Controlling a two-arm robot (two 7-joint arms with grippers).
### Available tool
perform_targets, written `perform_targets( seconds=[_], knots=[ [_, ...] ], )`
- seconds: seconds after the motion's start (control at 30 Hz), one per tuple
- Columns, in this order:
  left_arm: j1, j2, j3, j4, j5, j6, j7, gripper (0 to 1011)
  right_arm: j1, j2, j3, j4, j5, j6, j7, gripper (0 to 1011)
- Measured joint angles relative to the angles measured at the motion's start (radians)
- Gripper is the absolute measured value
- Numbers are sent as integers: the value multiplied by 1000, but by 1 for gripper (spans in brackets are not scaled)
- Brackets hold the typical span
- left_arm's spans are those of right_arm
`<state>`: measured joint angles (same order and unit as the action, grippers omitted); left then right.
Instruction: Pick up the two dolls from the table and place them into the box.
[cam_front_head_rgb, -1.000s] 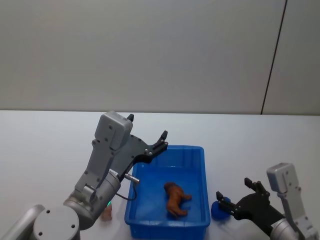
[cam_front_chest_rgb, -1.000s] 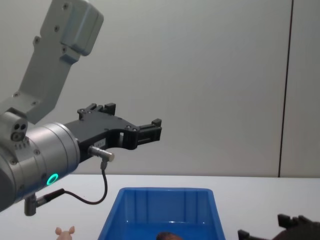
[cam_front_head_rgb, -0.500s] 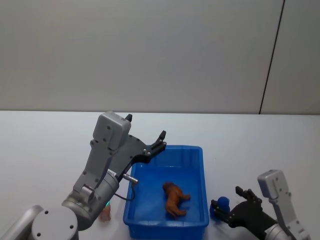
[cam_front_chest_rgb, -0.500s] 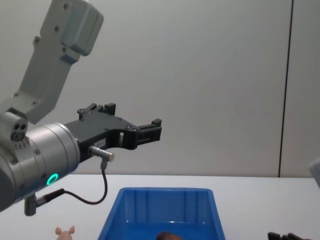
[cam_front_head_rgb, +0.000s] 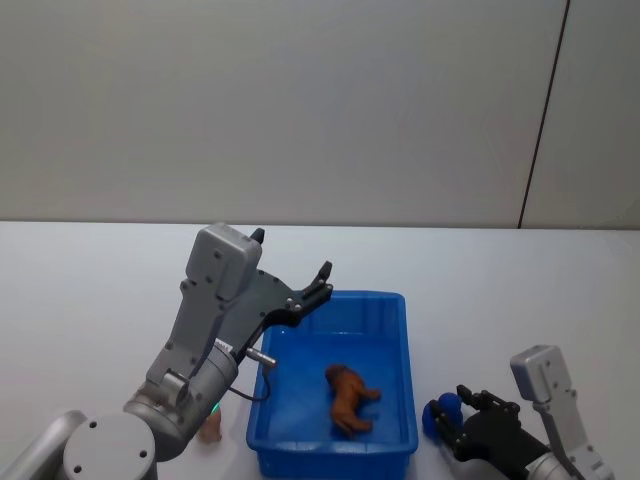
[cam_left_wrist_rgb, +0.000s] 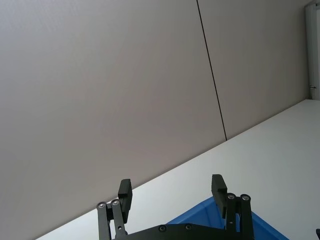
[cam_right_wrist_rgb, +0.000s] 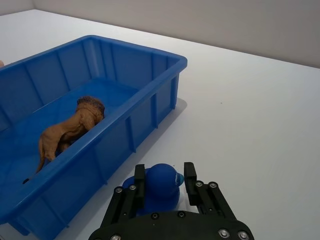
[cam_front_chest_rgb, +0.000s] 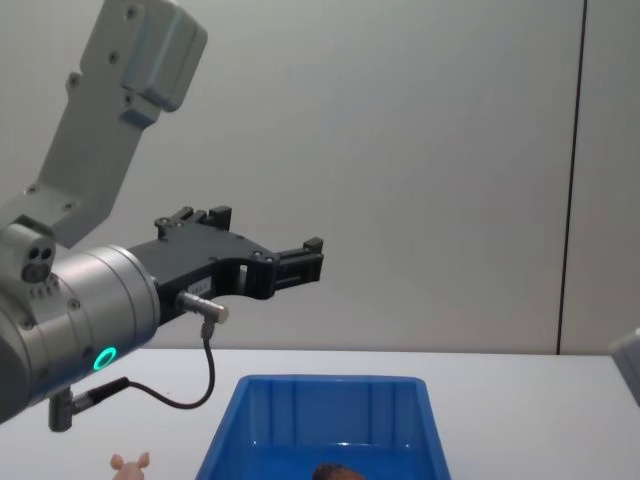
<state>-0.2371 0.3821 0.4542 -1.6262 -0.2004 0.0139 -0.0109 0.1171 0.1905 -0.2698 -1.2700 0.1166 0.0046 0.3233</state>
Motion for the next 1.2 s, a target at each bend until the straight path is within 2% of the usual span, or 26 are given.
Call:
perform_targets(
  seconds=[0.03, 0.07, 0.17, 0.53, 1.0, 1.2],
  knots=[
    [0, 0, 0, 0, 0, 0, 0, 1001, 0, 0, 0, 0, 0, 0, 0, 503],
    [0, 0, 0, 0, 0, 0, 0, 1001, 1, 0, 0, 1, 0, 0, 0, 443],
    [0, 0, 0, 0, 0, 0, 0, 1001, 1, -1, -1, 2, 0, 0, -1, 369],
    [0, 0, 0, 0, 0, 0, 0, 1001, -6, 2, -2, -30, 0, -8, -10, 288],
    [0, 0, 0, 0, 0, 0, 0, 1001, -27, 9, 0, -178, 7, -51, -47, 219],
    [0, 0, 0, 0, 0, 0, 0, 1001, -24, 3, -2, -220, 8, -65, -56, 194]
  ],
)
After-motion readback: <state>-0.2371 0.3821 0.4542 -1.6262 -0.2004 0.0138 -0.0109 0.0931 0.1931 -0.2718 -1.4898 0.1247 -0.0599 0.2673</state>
